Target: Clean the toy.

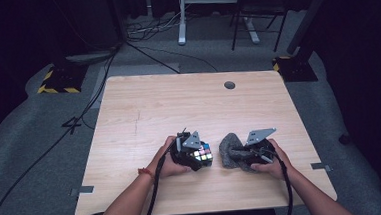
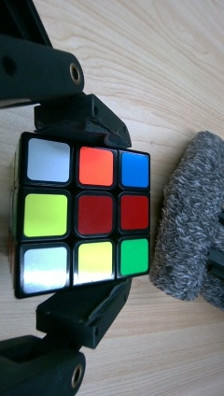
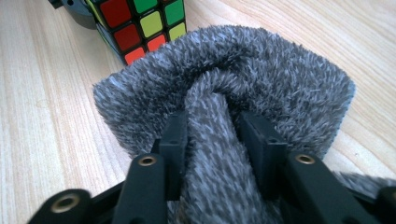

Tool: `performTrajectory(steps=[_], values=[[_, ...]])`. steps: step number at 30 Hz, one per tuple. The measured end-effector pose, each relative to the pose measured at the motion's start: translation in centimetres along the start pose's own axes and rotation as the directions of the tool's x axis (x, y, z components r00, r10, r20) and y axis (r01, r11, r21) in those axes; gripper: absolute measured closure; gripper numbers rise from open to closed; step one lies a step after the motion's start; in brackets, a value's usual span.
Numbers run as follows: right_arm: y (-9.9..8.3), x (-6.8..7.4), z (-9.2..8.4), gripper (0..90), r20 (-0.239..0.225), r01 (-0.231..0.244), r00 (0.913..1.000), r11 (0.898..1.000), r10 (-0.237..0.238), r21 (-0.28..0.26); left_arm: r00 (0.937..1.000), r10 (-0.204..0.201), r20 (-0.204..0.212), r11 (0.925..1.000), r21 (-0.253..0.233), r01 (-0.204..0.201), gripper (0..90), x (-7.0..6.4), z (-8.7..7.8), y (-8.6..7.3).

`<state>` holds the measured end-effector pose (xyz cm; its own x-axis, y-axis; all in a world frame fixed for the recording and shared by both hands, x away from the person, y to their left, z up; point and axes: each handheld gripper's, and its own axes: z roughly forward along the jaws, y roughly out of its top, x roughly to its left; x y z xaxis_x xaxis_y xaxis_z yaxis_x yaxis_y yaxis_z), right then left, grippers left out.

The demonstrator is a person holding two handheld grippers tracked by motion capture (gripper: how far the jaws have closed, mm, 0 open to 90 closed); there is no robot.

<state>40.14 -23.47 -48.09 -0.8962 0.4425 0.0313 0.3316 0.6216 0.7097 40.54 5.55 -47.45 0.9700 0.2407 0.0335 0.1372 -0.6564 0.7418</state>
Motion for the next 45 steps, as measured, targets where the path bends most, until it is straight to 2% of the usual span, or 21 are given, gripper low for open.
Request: performTrajectory(steps=[3, 6, 7, 12, 14, 17, 18, 21, 25, 28, 31, 34, 38, 40, 42, 45], values=[[0.3, 0.2, -0.3, 56.6, -0.013, 0.011, 0.9999, 1.0, -0.011, 0.002, 0.9994, 0.018, -0.03, 0.9989, 0.043, -0.017, 28.7, -0.2, -0.2, 0.1], [0.6, 0.4, -0.9, 51.5, -0.017, 0.026, 0.9995, 1.0, -0.026, 0.001, 0.9986, 0.026, -0.047, 0.9989, 0.041, -0.024, 28.0, -0.3, -0.7, 0.1], [0.6, 0.4, -1.0, 49.8, -0.012, 0.027, 0.9996, 1.0, -0.027, -0.006, 0.9974, 0.031, -0.065, 0.9985, 0.047, -0.028, 26.6, -0.4, -0.8, 0.1], [0.7, 0.5, -0.9, 38.5, 0.009, 0.036, 0.9993, 0.999, -0.036, -0.001, 0.9965, 0.011, -0.082, 0.9976, 0.068, -0.005, 19.6, -0.4, -1.1, 0.0], [0.8, 0.5, -0.9, 34.0, 0.024, 0.042, 0.9988, 0.999, -0.042, 0.002, 0.9956, 0.014, -0.092, 0.9971, 0.076, -0.007, 17.1, -0.4, -1.2, 0.0], [0.9, 0.7, -1.2, 31.0, 0.032, 0.051, 0.9982, 0.999, -0.051, -0.009, 0.9964, 0.014, -0.084, 0.9974, 0.072, -0.008, 16.1, -0.5, -1.6, -0.1], [0.9, 0.7, -1.3, 30.0, 0.032, 0.052, 0.9981, 0.999, -0.052, -0.014, 0.9953, 0.022, -0.094, 0.9973, 0.072, -0.015, 16.1, -0.5, -1.7, -0.1], [1.2, 0.8, -1.8, 28.9, 0.017, 0.046, 0.9988, 0.999, -0.046, -0.028, 0.9912, 0.057, -0.119, 0.9926, 0.114, -0.044, 16.4, -0.8, -2.1, 0.1], [1.8, 1.4, -2.6, 28.7, 0.051, 0.094, 0.9945, 0.995, -0.092, -0.03, 0.9866, 0.058, -0.153, 0.993, 0.111, -0.041, 17.4, -1.1, -2.8, 0.4], [2.1, 1.5, -2.9, 28.7, 0.063, 0.11, 0.9921, 0.994, -0.109, -0.018, 0.9844, 0.058, -0.166, 0.9935, 0.107, -0.041, 17.3, -1.1, -3.3, 0.4], [2.5, 1.4, -3.5, 28.7, 0.076, 0.13, 0.9887, 0.992, -0.129, -0.006, 0.9821, 0.055, -0.18, 0.9899, 0.139, -0.03, 17.3, -1.3, -3.9, 0.1], [2.8, 1.2, -4.0, 28.1, 0.104, 0.134, 0.9857, 0.991, -0.133, -0.003, 0.9788, 0.053, -0.198, 0.9891, 0.145, -0.024, 16.9, -1.5, -4.7, -0.4], [2.0, 1.1, -4.6, 29.0, 0.128, 0.146, 0.9806, 0.989, -0.148, 0.03, 0.9747, 0.042, -0.219, 0.9888, 0.149, -0.009, 16.8, -1.8, -5.5, -1.1], [1.4, 1.0, -4.9, 29.2, 0.128, 0.14, 0.9815, 0.99, -0.142, 0.029, 0.9727, 0.048, -0.227, 0.985, 0.173, -0.008, 17.0, -1.9, -6.1, -1.7], [0.8, 0.9, -5.2, 28.9, 0.142, 0.125, 0.9815, 0.992, -0.129, 0.033, 0.9638, 0.046, -0.263, 0.9838, 0.179, 0.001, 16.7, -2.1, -6.6, -2.3], [-0.1, 0.9, -5.6, 28.7, 0.154, 0.109, 0.9817, 0.994, -0.112, 0.026, 0.9584, 0.029, -0.284, 0.9834, 0.18, 0.023, 16.9, -2.3, -7.6, -3.2]])
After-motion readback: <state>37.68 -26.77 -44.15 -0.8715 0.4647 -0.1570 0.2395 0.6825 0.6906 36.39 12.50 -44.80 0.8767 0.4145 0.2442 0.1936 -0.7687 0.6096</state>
